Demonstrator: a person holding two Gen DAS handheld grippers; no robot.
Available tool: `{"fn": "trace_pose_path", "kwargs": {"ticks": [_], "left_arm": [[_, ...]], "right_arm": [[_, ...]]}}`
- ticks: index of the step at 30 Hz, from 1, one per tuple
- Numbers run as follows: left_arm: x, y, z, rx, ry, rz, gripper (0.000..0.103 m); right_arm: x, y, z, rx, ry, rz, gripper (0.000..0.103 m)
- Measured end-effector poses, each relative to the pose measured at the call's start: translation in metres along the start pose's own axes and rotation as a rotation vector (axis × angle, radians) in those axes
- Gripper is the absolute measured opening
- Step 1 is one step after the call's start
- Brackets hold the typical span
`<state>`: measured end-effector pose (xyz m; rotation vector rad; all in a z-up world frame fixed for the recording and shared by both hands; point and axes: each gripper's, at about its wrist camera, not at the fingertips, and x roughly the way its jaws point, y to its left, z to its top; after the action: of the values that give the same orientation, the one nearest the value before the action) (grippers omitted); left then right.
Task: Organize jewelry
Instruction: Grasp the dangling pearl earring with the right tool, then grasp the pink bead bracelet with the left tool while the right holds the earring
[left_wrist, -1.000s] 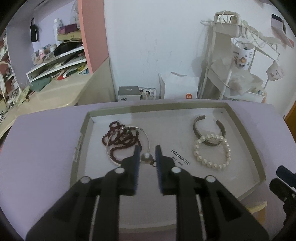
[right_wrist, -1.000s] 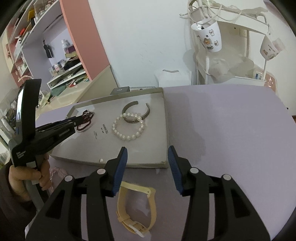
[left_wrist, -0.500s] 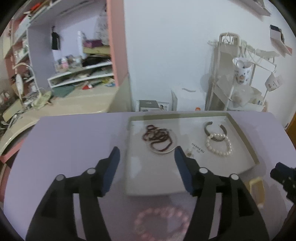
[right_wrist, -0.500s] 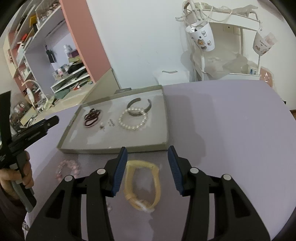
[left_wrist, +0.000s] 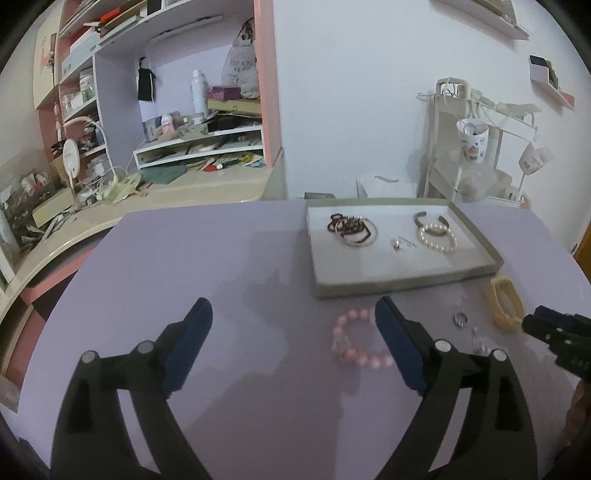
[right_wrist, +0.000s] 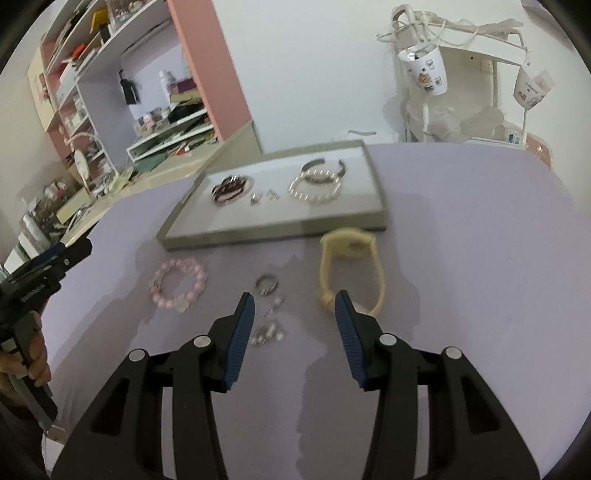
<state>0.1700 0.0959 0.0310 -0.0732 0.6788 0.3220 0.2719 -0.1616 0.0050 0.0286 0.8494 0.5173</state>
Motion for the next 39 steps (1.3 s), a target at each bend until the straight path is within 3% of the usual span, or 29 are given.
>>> {"fn": "trace_pose_path", "kwargs": {"ticks": [6, 15, 25, 26, 29, 35, 39], "left_arm": [[-0.015, 0.010, -0.014, -0.011, -0.006, -0.009, 0.093], [-0.022, 0.020, -0.023, -0.019, -0.006, -0.005, 0.093], [-0.021, 0.035, -0.024, -0.046, 0.001, 0.007, 0.093], [-0.021, 0.035, -0.024, -0.047, 0.002, 0.007, 0.093], [-0.018, 0.033, -0.025, -0.045, 0.012, 0.003, 0.093], [-0.004, 0.028, -0.029, -0.047, 0.059, -0.023, 0.093], [0.010, 0.022, -0.031, -0.046, 0.099, -0.042, 0.093]], "right_arm": [[0.011, 0.014, -0.022, -0.020, 0.042, -0.011, 0.047], [0.031, 0.029, -0.029, -0.053, 0.087, -0.036, 0.047], [0.054, 0.047, -0.024, -0.138, 0.100, -0.140, 0.050], [0.055, 0.049, -0.024, -0.150, 0.102, -0.153, 0.048], [0.053, 0.051, -0.025, -0.165, 0.100, -0.142, 0.013], [0.043, 0.038, -0.025, -0.106, 0.120, -0.103, 0.008], [0.015, 0.028, -0.014, -0.068, 0.060, -0.043, 0.007]]}}
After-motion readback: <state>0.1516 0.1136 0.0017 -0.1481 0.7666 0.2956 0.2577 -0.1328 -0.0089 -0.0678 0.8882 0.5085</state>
